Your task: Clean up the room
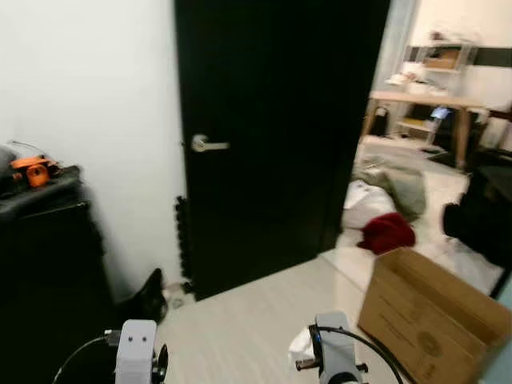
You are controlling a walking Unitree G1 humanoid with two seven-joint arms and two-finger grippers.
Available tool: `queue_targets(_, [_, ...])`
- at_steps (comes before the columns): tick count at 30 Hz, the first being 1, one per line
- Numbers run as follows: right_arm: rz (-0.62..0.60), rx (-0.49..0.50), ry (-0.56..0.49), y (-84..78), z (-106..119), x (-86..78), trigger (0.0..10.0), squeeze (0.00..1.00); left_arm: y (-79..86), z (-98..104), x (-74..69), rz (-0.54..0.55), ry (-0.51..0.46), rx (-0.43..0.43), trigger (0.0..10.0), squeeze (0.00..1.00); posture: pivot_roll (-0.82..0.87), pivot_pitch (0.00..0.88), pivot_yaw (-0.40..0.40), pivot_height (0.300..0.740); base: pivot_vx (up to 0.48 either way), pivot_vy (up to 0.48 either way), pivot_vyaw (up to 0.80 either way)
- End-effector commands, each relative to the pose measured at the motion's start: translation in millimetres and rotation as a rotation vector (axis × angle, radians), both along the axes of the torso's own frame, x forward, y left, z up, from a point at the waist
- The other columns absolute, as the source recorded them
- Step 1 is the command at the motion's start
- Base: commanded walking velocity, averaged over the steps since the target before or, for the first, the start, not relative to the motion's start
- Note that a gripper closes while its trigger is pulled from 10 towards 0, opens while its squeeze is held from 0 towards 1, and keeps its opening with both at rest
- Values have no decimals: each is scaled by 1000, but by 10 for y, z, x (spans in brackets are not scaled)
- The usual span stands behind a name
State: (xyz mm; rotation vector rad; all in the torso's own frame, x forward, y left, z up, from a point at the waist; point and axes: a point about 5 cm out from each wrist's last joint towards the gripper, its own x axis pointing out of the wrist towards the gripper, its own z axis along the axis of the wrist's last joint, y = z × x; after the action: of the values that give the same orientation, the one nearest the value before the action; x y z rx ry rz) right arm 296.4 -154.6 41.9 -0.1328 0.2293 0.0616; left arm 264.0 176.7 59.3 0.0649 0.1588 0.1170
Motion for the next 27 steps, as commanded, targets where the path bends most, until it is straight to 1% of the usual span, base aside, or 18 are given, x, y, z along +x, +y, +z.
queue_targets(1, [-9, 6, 17, -9, -32, -21, 10000, 0, -10, -34, -18, -4, 19, 4, 10000, 0, -43, 53, -9, 740, 0, 0, -800])
queue_targets(27, [-14, 11, 21, -20, -36, -28, 10000, 0, -3, -27, -19, 11, 12, -15, 10000, 0, -43, 59, -12, 740, 0, 0, -800])
